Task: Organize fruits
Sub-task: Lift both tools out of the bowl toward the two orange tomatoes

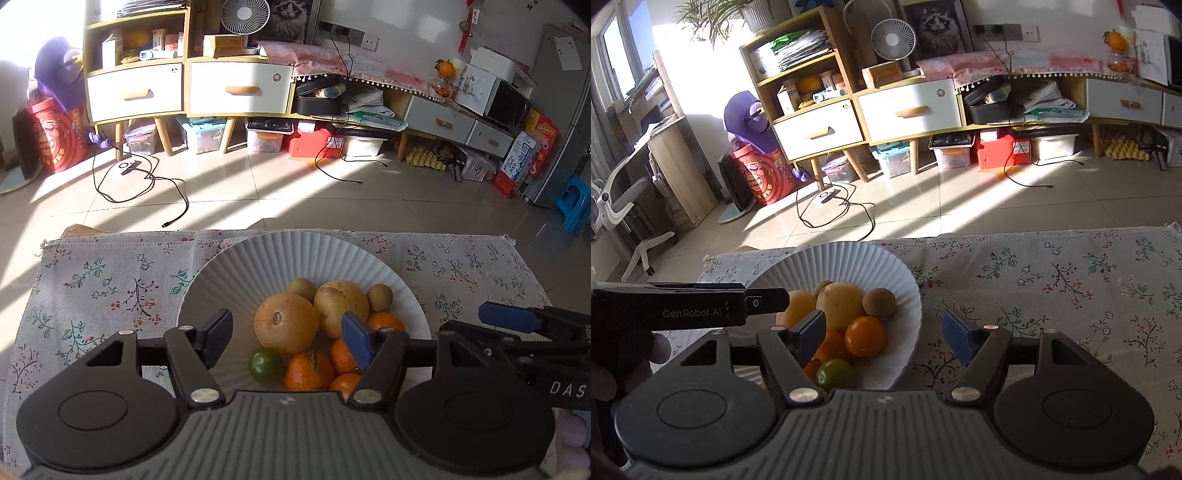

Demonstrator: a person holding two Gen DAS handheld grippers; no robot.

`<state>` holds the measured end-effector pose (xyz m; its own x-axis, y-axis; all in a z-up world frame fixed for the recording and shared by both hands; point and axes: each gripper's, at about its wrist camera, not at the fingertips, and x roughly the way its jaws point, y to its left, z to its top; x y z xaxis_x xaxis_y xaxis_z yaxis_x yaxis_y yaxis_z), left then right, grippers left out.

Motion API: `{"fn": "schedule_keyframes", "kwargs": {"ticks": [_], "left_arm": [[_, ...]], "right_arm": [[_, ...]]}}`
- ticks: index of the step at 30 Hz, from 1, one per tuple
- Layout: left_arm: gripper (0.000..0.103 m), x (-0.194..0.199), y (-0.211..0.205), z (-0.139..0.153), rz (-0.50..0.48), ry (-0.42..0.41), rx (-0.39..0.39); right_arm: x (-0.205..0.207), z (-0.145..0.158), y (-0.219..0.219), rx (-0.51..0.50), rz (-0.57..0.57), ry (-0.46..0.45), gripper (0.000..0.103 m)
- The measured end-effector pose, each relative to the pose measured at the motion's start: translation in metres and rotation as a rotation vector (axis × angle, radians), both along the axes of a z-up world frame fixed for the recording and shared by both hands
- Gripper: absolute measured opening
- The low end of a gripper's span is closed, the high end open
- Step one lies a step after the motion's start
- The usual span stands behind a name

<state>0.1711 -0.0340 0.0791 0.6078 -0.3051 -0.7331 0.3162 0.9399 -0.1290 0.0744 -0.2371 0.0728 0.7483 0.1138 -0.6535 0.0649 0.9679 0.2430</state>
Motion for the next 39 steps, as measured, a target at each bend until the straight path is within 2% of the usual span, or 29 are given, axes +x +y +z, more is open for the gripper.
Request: {"fn": "schedule_keyframes", "kwargs": {"ticks": [9,14,18,25,35,39], "left_arm": [[0.083,-0.035,0.016,0.006,-0.011,-0.045,0.022],[0.086,-0.050,0.017,0.002,-0.026,-0.050,0.038],[0.096,-0.061,0.019,0.001,-0.021,-0.080,0.066],[0.096,-0.078,0.024,-0.008,-0.023,-0.069,0.072],[0.096,-0.093,0.030,-0.029,-0.003,-0.019,0.054],[0.096,-0.099,0.031,-0.041,-0.004,-0.008,0.063]], "right_arm": [[-0.019,0.006,0.006,-0.031,0.005,0.010,0.079],[-0.032,0.006,0.011,-0.036,0.011,0.013,0.087],[-0.039,0.007,0.013,-0.042,0.014,0.017,0.093],[-0.052,0.004,0.015,-0.048,0.000,0.031,0.100],[-0.065,-0.009,0.016,-0.072,-0.006,0.053,0.102],[-0.073,-0.019,0.019,-0.115,-0.031,0.079,0.102]]}}
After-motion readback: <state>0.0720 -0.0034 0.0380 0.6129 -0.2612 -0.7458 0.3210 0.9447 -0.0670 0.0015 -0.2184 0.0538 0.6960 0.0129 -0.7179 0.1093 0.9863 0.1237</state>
